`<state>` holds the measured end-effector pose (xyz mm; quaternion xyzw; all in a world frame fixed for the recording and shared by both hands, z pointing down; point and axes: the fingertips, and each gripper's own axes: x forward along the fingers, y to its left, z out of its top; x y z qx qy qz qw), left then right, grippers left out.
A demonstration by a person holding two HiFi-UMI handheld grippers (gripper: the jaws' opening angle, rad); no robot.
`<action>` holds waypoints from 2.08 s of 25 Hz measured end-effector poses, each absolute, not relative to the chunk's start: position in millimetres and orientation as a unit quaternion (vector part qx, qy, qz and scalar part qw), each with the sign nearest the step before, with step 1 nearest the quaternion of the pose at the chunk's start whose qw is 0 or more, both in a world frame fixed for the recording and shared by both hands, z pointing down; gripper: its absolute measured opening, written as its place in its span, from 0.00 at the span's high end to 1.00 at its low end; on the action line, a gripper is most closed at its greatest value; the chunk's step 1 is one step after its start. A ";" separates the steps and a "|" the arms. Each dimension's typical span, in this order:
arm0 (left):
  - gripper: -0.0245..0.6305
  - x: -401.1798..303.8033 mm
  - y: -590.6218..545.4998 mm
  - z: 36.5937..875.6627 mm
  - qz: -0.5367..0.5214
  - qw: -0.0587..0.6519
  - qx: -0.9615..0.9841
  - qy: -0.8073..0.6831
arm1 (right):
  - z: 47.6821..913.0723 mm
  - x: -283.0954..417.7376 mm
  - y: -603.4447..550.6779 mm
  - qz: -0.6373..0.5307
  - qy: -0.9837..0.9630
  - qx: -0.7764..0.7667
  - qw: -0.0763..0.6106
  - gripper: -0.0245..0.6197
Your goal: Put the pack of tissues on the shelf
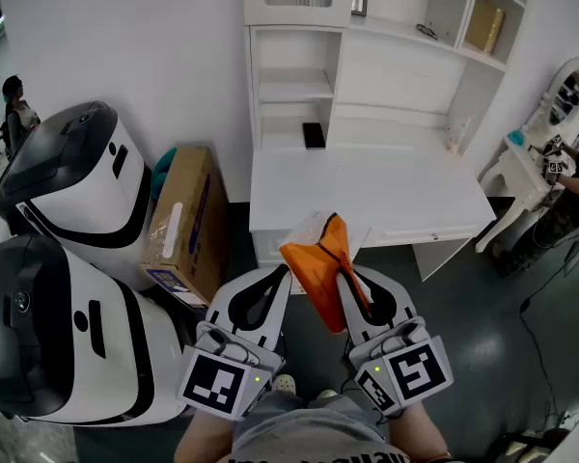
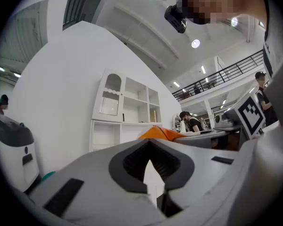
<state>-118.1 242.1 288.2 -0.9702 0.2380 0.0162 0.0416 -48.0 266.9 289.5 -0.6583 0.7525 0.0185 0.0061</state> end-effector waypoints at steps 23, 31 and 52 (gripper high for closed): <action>0.90 -142.8 205.3 297.2 0.016 0.047 -0.976 0.214 | 298.2 -67.4 237.2 0.013 0.731 -0.682 0.010 0.92; 0.90 -141.6 199.0 300.9 0.027 0.042 -0.981 0.189 | 302.0 -68.5 237.6 0.019 0.713 -0.701 -0.001 0.92; 0.90 -79.6 132.2 300.3 0.017 0.040 -0.973 0.225 | 303.5 -3.7 163.3 0.009 0.741 -0.671 0.006 0.92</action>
